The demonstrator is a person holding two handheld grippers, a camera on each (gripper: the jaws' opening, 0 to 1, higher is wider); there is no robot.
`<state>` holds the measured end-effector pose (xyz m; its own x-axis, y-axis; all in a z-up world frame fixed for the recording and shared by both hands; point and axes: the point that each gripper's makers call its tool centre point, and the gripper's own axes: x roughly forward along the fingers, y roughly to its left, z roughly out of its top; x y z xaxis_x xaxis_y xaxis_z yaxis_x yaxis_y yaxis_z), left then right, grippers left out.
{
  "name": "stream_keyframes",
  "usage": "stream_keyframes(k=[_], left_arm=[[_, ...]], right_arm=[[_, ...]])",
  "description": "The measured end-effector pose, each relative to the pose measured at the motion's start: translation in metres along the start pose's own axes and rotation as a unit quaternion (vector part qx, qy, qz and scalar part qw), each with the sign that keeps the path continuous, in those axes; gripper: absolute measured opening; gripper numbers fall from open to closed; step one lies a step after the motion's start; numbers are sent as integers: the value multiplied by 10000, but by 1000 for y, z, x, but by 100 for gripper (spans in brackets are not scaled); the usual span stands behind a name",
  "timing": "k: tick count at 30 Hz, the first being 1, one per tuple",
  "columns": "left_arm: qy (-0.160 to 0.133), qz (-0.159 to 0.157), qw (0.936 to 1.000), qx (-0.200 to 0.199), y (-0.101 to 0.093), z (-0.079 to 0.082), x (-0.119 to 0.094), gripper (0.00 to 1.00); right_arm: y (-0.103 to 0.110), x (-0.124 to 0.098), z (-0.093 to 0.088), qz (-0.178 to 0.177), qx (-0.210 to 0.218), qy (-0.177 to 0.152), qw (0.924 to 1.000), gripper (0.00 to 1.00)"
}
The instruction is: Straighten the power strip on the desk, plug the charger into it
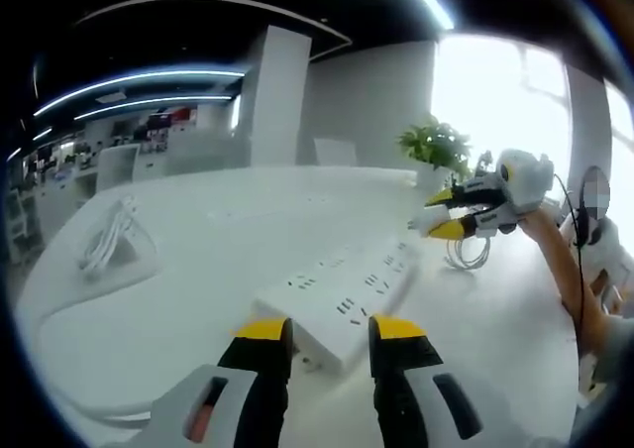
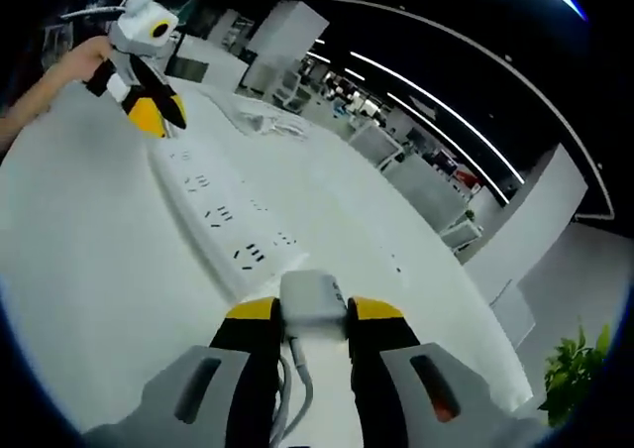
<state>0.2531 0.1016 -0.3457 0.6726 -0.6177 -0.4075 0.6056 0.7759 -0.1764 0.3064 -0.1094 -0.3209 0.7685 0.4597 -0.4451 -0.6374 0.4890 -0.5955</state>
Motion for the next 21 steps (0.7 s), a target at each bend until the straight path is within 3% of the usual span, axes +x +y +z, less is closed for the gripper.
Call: stream_keyframes(k=[21], left_arm=[[-36,-17,10000,8,-2,2,-1,32]], right_arm=[[31,6,27,329,-970,-252,9944,25]])
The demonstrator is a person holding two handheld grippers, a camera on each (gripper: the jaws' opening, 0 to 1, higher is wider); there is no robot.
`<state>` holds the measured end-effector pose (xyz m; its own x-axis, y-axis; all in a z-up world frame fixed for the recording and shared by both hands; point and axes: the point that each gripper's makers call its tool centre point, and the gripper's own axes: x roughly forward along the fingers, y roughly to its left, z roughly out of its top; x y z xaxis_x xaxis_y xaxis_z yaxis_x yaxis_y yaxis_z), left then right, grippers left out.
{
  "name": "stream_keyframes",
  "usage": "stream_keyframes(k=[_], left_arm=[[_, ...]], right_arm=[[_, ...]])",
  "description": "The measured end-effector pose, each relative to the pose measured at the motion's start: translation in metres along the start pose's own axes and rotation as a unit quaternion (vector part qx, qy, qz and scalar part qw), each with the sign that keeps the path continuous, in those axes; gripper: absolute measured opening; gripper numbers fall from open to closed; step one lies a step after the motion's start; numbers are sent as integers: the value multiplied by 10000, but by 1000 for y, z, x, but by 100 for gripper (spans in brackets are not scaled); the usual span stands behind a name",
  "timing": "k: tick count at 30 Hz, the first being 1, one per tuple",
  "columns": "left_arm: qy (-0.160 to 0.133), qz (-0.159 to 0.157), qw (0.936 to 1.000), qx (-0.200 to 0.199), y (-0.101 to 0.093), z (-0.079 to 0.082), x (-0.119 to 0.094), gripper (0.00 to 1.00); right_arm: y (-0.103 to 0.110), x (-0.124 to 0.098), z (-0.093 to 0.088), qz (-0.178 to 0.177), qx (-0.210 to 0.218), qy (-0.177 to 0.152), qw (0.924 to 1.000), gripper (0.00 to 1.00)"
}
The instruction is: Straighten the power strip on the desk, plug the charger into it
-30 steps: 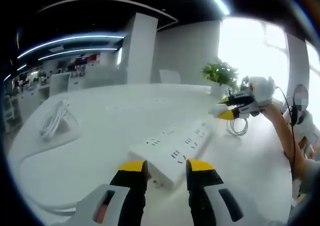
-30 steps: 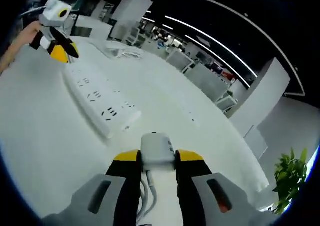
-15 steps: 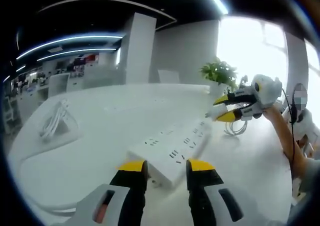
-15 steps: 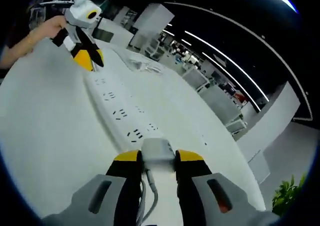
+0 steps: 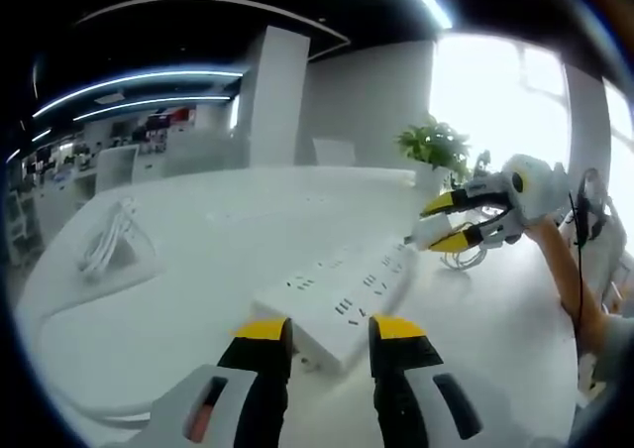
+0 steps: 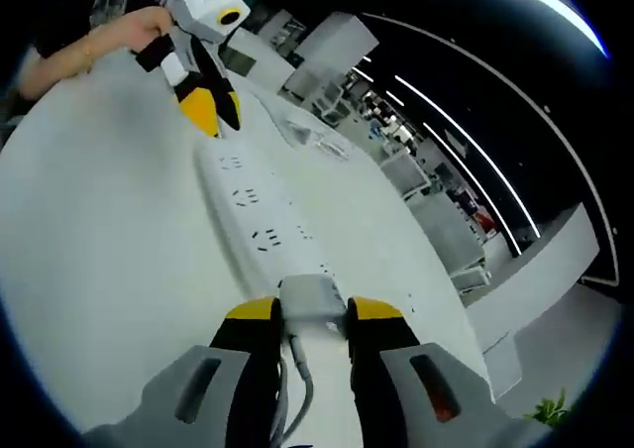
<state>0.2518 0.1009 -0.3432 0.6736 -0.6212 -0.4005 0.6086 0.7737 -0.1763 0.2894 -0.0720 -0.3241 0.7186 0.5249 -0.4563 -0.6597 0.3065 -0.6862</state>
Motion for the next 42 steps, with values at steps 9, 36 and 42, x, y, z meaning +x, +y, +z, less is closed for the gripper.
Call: stream_keyframes(k=[9,36,42], left_arm=[[0,-17,10000,22,0,2,1,32],[156,-325,9972,652,-22,-4,-9,34],[231,-269,9970,694,-21,-9,-9,34]], right_arm=[[2,2,1,44,-167,-25,9998,25],[1,13,7,1096,-1769,1181,9709,25],[2,15,12,1273,-2084,1514,9578,25]])
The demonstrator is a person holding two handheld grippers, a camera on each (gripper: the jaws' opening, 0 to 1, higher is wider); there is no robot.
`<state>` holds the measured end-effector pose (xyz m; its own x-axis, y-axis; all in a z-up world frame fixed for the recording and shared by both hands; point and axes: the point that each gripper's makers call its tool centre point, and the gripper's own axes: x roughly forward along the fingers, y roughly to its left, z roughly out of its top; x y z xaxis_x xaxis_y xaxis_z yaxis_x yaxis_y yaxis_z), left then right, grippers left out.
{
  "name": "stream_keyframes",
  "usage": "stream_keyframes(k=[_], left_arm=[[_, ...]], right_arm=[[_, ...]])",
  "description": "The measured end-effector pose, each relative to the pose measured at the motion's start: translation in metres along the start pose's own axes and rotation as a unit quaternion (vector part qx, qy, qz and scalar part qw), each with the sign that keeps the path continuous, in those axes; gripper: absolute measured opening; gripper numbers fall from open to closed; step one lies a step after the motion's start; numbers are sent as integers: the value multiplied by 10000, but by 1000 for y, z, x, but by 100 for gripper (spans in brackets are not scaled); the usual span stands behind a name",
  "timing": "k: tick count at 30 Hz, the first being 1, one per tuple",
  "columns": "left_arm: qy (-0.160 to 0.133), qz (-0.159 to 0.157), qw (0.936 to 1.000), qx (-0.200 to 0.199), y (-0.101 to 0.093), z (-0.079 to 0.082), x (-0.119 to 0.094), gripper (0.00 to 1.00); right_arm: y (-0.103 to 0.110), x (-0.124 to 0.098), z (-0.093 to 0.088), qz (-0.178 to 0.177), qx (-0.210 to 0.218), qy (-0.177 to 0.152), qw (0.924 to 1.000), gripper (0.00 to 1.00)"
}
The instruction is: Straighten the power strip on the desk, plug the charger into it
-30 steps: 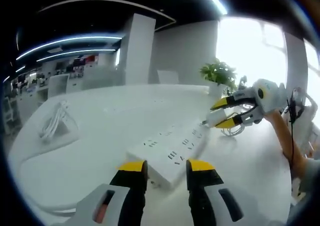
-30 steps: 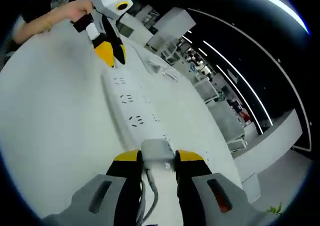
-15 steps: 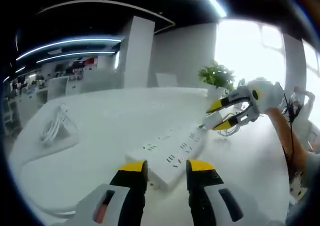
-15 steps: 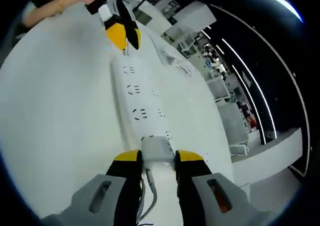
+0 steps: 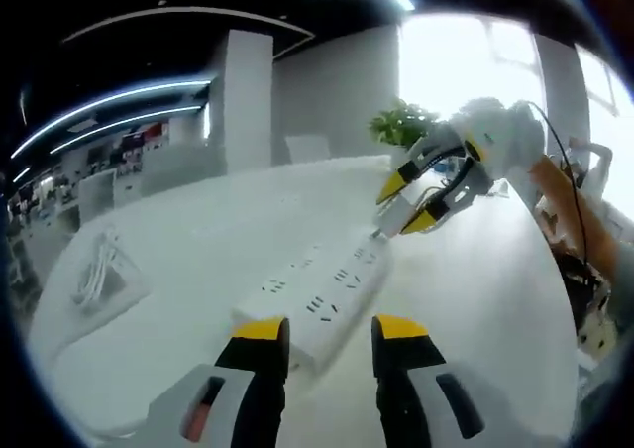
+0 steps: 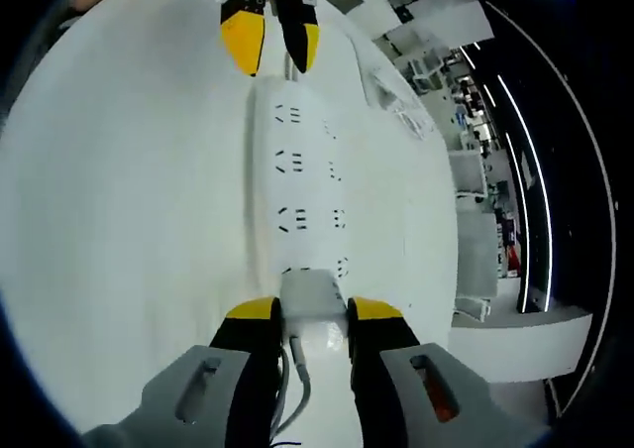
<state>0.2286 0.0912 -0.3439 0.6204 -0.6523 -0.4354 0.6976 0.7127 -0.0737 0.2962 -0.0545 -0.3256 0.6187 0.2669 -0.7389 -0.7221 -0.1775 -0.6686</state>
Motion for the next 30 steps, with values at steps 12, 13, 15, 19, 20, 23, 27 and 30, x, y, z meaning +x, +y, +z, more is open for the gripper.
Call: stream_keyframes(k=[12,13,15,19,20,23,27,30], left_arm=[[29,-57,10000,59,-4,-2,1,34],[34,-59,10000,64,-4,-2,1,34],[28,-75,9999,67,-4,-1,1,34],[21,-91,9999,76,-5,-1,2,34],[26,-92,9999,76,-6,-1,2,34],[47,-110,9999,79,-6,-2,4,34],[54,-112,9999,83,-7,-2,4,34],[58,-113,9999,84,-7,-2,5,34]], right_arm=[[0,2,2,326,-417,467,9975,26],[0,3,2,349,-449,495,9972,26],[0,3,2,382,-499,569,9964,26],[-1,5,4,451,-629,709,9945,26],[-1,5,4,468,-649,734,9941,26],[0,9,5,546,-657,824,9929,26],[-2,8,1,619,-657,922,9916,26],[-1,8,-1,614,-655,956,9914,26]])
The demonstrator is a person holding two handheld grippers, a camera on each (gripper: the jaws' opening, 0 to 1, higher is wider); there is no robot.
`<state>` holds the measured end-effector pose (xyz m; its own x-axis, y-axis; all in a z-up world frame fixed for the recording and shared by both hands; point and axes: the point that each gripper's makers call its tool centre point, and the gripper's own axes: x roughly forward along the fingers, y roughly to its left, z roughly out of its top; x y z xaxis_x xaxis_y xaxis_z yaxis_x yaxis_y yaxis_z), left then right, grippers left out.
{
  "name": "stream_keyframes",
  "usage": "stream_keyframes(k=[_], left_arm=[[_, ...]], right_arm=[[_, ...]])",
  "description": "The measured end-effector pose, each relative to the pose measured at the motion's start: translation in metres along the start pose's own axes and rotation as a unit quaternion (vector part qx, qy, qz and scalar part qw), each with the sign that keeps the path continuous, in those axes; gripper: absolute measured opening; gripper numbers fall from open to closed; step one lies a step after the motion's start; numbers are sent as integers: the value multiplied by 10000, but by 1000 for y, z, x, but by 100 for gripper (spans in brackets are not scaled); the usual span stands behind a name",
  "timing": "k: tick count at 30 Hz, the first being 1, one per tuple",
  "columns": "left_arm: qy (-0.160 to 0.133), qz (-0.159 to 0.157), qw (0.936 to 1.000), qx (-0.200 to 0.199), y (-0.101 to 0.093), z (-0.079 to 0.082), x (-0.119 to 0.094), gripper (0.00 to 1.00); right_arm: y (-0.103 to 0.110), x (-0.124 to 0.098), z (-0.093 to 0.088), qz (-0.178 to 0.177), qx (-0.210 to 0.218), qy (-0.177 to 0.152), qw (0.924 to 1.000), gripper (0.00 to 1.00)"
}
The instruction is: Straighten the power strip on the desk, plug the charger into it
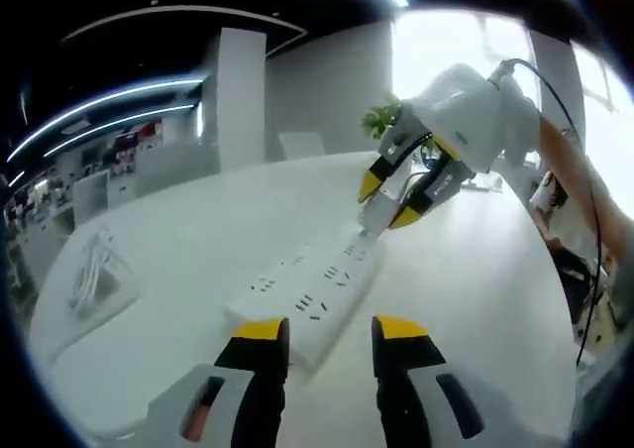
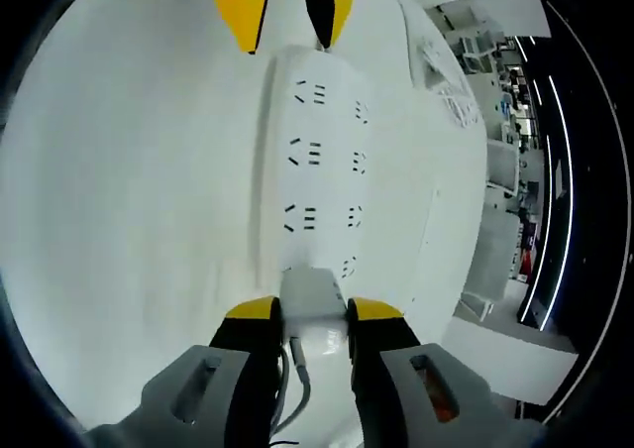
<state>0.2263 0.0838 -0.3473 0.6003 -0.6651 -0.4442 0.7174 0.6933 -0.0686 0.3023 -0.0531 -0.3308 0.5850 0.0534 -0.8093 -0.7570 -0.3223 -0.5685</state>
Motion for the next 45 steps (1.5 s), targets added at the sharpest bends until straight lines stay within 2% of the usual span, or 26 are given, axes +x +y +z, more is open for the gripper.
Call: stream_keyframes(k=[14,27,34,38,42,45], left_arm=[[15,-3,10000,16,-2,0,1,34],[36,8,10000,17,-2,-1,1,34],[48,2,10000,23,-2,-1,1,34],[41,-25,10000,8,-3,-1,2,34],[62,-25,10000,19,-3,-2,2,34],[61,-43,10000,12,-4,-2,3,34]], right_arm=[[2,-1,-3,38,17,150,9999,26],[1,-1,8,170,-85,321,9993,26],[0,6,13,279,-181,410,9986,26],[-2,6,10,309,-19,271,9992,26],[-5,8,4,274,383,-69,9989,26],[-4,9,3,257,434,-167,9986,26]])
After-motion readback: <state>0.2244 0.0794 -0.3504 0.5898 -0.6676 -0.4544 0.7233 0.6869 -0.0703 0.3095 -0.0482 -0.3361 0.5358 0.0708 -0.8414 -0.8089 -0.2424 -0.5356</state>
